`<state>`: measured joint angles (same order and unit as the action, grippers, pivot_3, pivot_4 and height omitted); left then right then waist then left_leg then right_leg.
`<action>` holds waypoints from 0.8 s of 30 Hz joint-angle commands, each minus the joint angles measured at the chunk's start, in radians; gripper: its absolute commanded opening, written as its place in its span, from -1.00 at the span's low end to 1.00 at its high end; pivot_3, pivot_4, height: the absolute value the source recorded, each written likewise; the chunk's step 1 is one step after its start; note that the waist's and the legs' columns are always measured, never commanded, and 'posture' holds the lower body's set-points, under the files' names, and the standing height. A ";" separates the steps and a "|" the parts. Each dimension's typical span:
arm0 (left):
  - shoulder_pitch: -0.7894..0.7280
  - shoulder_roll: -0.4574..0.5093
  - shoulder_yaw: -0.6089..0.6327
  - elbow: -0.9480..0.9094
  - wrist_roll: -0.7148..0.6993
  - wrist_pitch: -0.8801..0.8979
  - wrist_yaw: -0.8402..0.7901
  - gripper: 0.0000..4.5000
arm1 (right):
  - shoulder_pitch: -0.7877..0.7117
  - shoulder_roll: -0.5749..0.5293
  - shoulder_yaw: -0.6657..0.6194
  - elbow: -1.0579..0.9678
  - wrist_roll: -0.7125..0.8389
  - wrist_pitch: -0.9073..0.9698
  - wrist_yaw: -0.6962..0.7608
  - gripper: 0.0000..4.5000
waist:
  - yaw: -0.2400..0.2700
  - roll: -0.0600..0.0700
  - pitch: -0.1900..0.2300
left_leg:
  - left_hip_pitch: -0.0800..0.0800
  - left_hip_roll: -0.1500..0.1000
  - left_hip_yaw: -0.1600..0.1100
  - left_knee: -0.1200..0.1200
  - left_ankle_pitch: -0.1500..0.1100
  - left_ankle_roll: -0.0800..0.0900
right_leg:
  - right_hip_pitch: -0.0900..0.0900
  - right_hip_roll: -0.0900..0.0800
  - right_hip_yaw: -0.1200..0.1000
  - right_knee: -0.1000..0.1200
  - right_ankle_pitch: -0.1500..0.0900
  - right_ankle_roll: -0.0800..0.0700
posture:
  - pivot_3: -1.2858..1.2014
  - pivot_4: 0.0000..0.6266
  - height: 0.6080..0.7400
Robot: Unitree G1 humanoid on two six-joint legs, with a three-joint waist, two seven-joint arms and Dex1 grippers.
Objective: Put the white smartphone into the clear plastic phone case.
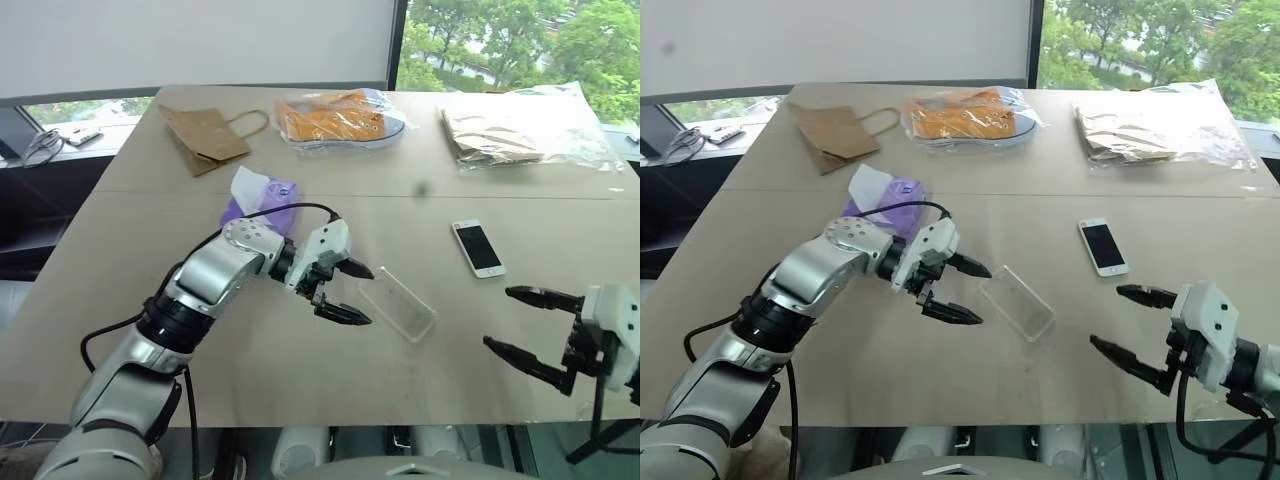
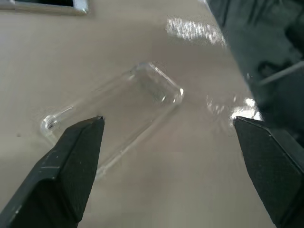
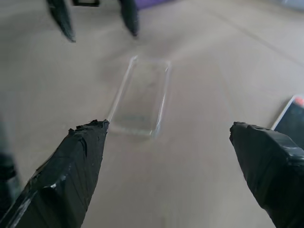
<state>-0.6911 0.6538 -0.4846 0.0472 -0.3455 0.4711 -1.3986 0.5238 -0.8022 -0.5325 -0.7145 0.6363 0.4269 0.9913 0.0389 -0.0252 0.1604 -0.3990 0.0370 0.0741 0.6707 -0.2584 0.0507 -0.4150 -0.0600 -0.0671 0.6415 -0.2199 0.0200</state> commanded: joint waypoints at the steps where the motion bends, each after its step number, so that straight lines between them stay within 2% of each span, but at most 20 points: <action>1: -0.065 -0.043 -0.059 0.139 0.120 -0.209 -0.096 0.98 | 0.063 -0.011 -0.113 -0.051 0.035 0.007 0.043 1.00 | -0.001 0.000 0.000 | 0.000 0.000 0.000 0.000 0.000 0.000 | 0.000 0.000 0.000 0.000 -0.001 0.002 | 0.03 -0.52 1.00; 9: -0.130 -0.168 -0.117 0.329 0.293 -0.454 -0.114 0.98 | 0.138 0.016 -0.173 -0.093 0.044 0.012 0.034 1.00 | 0.002 0.000 0.000 | -0.001 0.000 -0.001 0.001 -0.001 0.002 | 0.000 -0.001 0.000 0.000 -0.002 0.002 | 0.03 -0.52 1.00; 12: -0.141 -0.194 -0.135 0.369 0.343 -0.495 -0.117 0.63 | 0.158 0.029 -0.175 -0.103 0.035 0.007 0.033 1.00 | 0.001 0.000 0.000 | -0.001 0.000 -0.001 0.001 -0.001 0.002 | 0.000 -0.001 0.000 0.000 -0.002 0.002 | 0.03 -0.52 1.00; 14: -0.140 -0.202 -0.143 0.394 0.372 -0.529 -0.125 0.20 | 0.168 0.035 -0.175 -0.104 0.031 0.000 0.035 1.00 | 0.000 0.000 0.000 | -0.001 0.000 0.000 0.001 -0.001 0.002 | 0.000 -0.001 0.000 0.000 -0.002 0.002 | 0.03 -0.52 1.00; 18: -0.133 -0.206 -0.135 0.404 0.383 -0.543 -0.145 -0.44 | 0.172 0.041 -0.166 -0.095 0.018 -0.016 0.036 1.00 | -0.001 0.000 -0.001 | 0.000 0.000 -0.001 0.001 -0.001 0.002 | 0.000 -0.001 0.000 0.000 -0.002 0.002 | 0.03 -0.52 1.00; 20: -0.126 -0.199 -0.127 0.390 0.381 -0.529 -0.151 -0.88 | 0.168 0.041 -0.158 -0.088 0.011 -0.023 0.034 1.00 | -0.001 0.000 -0.001 | 0.000 0.000 -0.001 0.001 -0.001 0.002 | 0.000 -0.001 0.000 0.000 -0.002 0.002 | 0.03 -0.52 1.00; 21: -0.119 -0.191 -0.120 0.376 0.380 -0.509 -0.149 -0.94 | 0.162 0.041 -0.149 -0.086 0.005 -0.026 0.030 1.00 | -0.001 0.001 -0.001 | 0.000 0.000 -0.001 0.001 -0.001 0.002 | 0.000 -0.001 0.000 0.000 -0.002 0.002 | 0.03 -0.52 1.00; 24: -0.087 -0.153 -0.101 0.303 0.386 -0.418 -0.134 -0.94 | 0.133 0.035 -0.116 -0.085 -0.006 -0.022 0.013 1.00 | -0.004 0.001 -0.002 | 0.000 0.001 -0.001 0.001 -0.001 0.002 | 0.000 -0.001 0.000 0.000 -0.002 0.002 | 0.03 -0.52 1.00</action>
<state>-0.8161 0.4591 -0.5847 0.3931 0.0060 -0.0232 -1.5333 0.6748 -0.7651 -0.6612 -0.7860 0.6358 0.4168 1.0160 0.0348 -0.0240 0.1586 -0.3989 0.0379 0.0735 0.6719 -0.2598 0.0529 -0.4147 -0.0609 -0.0673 0.6414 -0.2218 0.0221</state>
